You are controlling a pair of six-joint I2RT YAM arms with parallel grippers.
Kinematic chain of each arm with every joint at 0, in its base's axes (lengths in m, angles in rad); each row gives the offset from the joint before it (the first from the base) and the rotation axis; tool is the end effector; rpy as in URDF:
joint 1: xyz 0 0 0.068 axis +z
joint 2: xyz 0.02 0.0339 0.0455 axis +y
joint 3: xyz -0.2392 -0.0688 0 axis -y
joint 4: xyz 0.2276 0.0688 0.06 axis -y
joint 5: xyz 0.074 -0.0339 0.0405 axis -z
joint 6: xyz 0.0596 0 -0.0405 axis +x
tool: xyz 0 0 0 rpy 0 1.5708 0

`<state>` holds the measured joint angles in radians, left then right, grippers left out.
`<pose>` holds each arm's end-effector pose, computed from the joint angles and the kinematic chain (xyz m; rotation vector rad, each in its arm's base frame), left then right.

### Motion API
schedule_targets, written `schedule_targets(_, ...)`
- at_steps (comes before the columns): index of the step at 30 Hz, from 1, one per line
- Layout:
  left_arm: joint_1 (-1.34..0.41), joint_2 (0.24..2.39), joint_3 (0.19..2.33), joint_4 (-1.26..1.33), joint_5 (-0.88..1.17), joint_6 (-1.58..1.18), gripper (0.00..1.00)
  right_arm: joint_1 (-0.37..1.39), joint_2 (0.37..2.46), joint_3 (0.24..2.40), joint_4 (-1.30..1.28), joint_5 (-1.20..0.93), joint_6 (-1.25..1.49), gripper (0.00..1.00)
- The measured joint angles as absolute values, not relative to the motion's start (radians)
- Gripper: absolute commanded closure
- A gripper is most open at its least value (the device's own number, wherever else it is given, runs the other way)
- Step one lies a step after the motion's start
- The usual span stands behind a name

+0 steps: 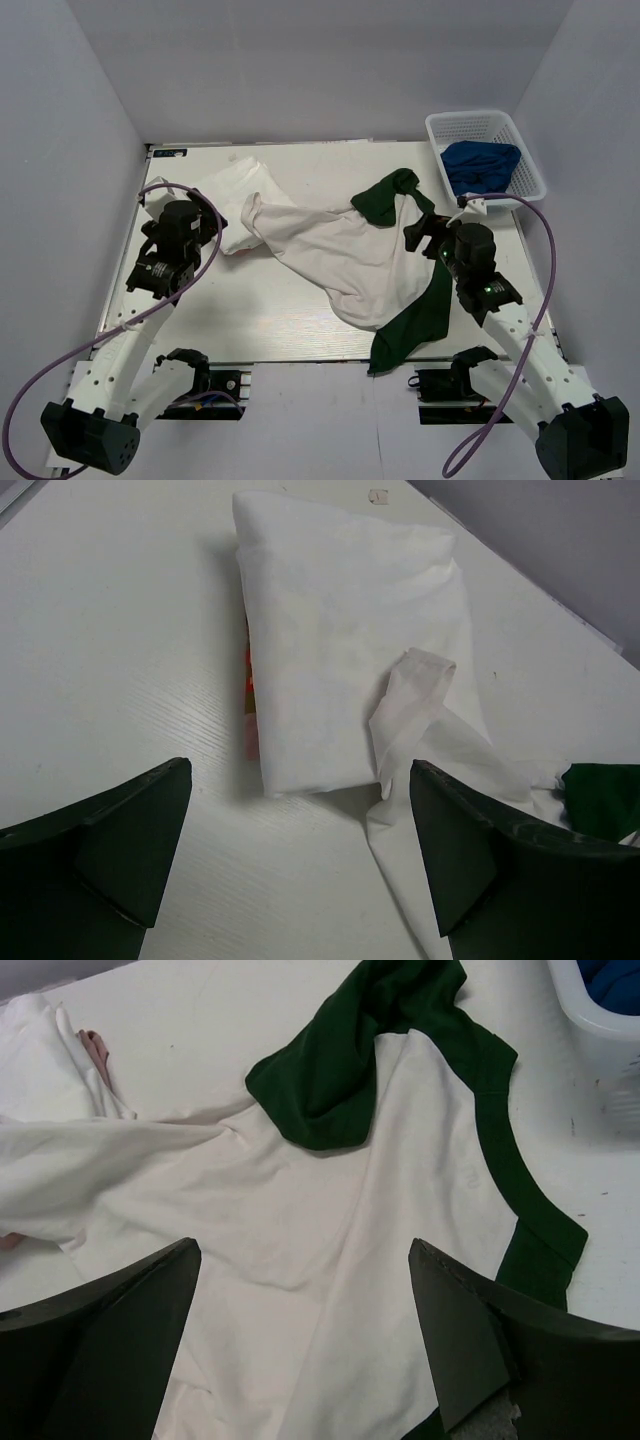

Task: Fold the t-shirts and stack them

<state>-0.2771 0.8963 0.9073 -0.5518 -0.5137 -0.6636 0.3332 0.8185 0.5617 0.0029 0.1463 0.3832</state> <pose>0.2057 -0.0280 0.2980 -0.6806 1.9189 -0.0450 0.2113 0.0639 0.2550 0.1499 1.8317 0.3717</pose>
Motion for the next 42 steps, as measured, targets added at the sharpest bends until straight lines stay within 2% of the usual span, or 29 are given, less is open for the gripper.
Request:
schedule_targets(5,-0.277,0.890,0.904,-0.552,-0.514,-0.664,0.01,0.333,0.844,0.562,0.018,0.096,0.382,0.10)
schedule_targets(10,-0.277,0.905,0.891,-0.537,-0.513,-0.664,0.01,0.344,0.947,0.560,0.123,-0.105,0.381,0.10)
schedule_targets(16,-0.277,1.000,0.890,-0.531,-0.508,-0.659,0.01,0.441,1.275,0.660,0.192,-0.247,0.389,0.10)
schedule_targets(24,-0.277,1.084,0.903,-0.565,-0.495,-0.654,0.01,0.602,1.807,1.060,0.235,-0.274,0.384,0.10)
schedule_targets(28,-0.277,1.099,0.913,-0.576,-0.493,-0.654,0.01,0.611,1.952,1.117,0.236,-0.297,0.389,0.10)
schedule_targets(33,-0.277,1.106,0.917,-0.573,-0.489,-0.651,0.01,0.609,1.928,1.048,0.302,-0.299,0.403,0.10)
schedule_targets(42,-0.276,1.248,1.033,-0.493,-0.423,-0.574,0.01,0.610,1.467,0.580,0.212,-0.140,0.515,0.10)
